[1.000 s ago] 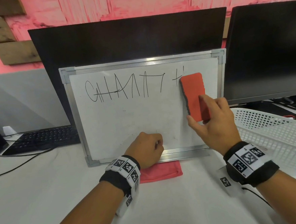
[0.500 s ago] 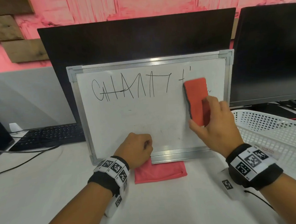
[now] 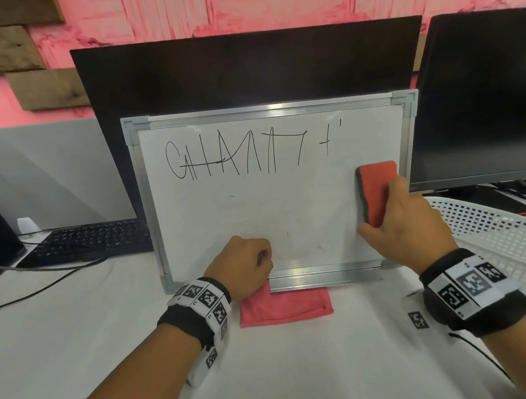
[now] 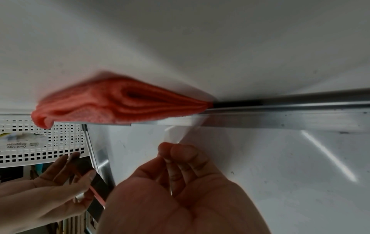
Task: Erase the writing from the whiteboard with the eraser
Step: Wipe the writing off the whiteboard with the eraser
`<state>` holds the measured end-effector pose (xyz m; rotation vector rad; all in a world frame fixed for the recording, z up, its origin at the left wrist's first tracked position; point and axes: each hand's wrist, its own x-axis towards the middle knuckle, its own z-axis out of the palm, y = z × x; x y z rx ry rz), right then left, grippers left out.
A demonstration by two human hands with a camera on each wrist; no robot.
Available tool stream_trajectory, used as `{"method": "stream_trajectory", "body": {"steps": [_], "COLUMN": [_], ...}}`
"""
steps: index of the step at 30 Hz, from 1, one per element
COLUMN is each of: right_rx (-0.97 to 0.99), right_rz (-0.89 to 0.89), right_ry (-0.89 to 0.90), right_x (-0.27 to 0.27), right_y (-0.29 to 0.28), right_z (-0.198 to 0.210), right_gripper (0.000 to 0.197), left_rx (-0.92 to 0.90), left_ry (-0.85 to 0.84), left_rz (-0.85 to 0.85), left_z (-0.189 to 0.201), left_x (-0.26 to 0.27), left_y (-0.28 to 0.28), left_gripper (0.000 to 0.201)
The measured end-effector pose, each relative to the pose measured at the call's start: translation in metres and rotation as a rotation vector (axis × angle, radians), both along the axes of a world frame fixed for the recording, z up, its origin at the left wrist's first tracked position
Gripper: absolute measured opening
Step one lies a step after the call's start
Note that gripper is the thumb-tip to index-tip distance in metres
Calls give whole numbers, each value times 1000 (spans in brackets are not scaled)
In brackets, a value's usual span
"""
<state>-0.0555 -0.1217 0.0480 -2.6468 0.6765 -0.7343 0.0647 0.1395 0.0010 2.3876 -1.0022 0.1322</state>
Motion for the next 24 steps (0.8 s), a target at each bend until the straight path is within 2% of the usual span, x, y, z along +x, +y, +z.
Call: {"method": "stream_trajectory", "body": {"steps": [4, 11, 15, 17, 21, 24], "right_rx": [20, 70, 33, 32, 24, -26], "right_rz": [9, 85, 141, 166, 181, 201], "right_ry": [67, -104, 67, 86, 2, -151], "right_x": [1, 6, 4, 5, 9, 10], "right_y": [0, 1, 11, 16, 20, 23], "right_z": [1, 6, -6, -11, -9, -3], "right_gripper": [63, 58, 67, 70, 61, 59], "left_rx": [1, 0, -7, -7, -13, -19], "left_ry": [-5, -14, -26, -30, -22, -23], "left_rz": [-3, -11, -11, -11, -13, -19], "left_z": [0, 0, -1, -1, -2, -2], "left_x": [0, 0, 1, 1, 1, 2], "left_y": [0, 0, 0, 0, 1, 1], "left_gripper": [16, 17, 16, 17, 16, 16]}}
